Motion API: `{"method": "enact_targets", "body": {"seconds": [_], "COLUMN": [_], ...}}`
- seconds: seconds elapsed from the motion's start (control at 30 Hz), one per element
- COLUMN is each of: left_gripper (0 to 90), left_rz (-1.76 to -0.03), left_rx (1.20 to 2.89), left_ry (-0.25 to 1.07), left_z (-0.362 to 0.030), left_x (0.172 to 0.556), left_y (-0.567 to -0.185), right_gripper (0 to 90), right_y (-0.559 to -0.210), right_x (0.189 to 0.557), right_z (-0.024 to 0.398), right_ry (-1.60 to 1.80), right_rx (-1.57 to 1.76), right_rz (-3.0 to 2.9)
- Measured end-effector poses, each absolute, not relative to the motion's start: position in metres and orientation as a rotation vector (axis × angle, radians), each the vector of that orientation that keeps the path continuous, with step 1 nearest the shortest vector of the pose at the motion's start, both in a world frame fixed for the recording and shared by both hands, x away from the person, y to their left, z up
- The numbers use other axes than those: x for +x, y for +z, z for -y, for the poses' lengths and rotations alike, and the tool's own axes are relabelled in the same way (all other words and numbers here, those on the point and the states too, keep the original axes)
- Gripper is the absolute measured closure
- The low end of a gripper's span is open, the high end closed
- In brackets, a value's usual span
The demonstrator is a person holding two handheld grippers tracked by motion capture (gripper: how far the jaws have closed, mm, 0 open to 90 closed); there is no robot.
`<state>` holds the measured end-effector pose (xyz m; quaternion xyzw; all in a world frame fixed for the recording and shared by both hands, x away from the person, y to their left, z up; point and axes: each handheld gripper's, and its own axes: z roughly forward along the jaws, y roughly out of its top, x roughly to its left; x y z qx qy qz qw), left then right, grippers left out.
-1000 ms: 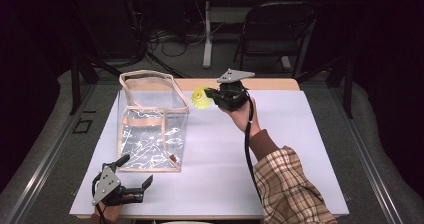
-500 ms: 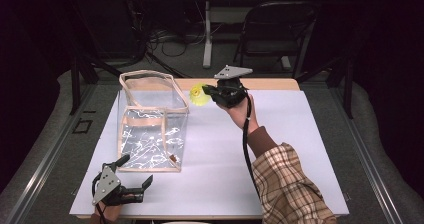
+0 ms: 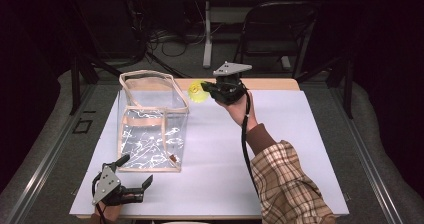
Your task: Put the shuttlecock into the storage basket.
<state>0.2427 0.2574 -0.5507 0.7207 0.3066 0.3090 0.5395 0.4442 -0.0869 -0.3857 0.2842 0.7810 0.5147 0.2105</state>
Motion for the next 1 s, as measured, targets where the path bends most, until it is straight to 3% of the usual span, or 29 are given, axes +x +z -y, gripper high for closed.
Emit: {"method": "enact_targets", "body": {"seconds": [1.0], "left_gripper": [0.0], "left_rz": [-0.731], "left_rx": [1.715], "left_ry": [0.734], "left_z": [-0.257], "left_x": [0.243], "left_y": [-0.551], "right_gripper": [89.6], "right_y": [-0.364], "right_x": [0.452], "right_z": [0.054], "right_ry": [1.452], "right_rx": [0.735], "right_rz": [-2.167]}}
